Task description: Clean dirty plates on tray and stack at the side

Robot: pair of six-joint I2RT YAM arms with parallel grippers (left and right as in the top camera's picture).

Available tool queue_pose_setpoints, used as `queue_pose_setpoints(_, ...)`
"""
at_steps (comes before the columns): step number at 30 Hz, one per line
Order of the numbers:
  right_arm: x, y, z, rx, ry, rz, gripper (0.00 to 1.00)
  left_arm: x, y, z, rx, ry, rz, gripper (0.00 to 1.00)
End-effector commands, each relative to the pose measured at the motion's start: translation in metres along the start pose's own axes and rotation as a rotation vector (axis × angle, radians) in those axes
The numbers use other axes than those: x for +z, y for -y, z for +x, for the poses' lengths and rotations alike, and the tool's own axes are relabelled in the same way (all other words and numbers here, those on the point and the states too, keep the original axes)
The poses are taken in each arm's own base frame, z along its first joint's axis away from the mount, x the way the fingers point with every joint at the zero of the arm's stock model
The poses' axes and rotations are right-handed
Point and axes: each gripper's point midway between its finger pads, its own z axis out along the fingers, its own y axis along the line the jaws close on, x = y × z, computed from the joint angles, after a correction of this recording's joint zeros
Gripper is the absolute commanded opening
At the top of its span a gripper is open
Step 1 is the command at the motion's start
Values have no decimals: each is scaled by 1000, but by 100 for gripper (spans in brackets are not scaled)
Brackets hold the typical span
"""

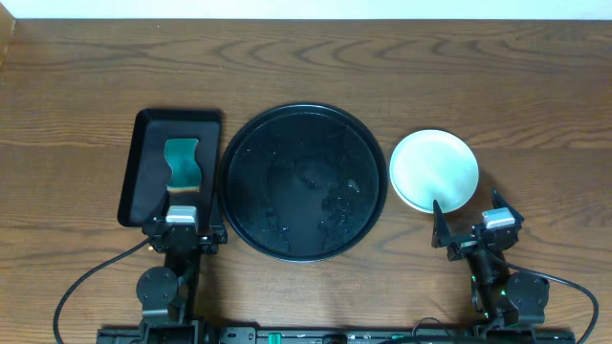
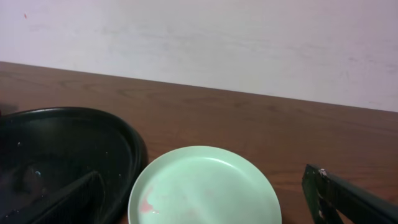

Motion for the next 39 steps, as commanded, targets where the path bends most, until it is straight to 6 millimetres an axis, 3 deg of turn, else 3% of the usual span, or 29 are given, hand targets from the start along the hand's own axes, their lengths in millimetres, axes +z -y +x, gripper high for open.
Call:
queue_pose_setpoints(1,0,-2,1,12,0,-7,99,-1,-5,4,36,-14,-29,86)
queue_pose_setpoints(4,0,-2,1,12,0,-7,99,-1,-4,19,33,-73,-27,86)
queue_pose_setpoints(39,0,-2,1,12,0,-7,99,-1,-4,19,33,-74,-26,86)
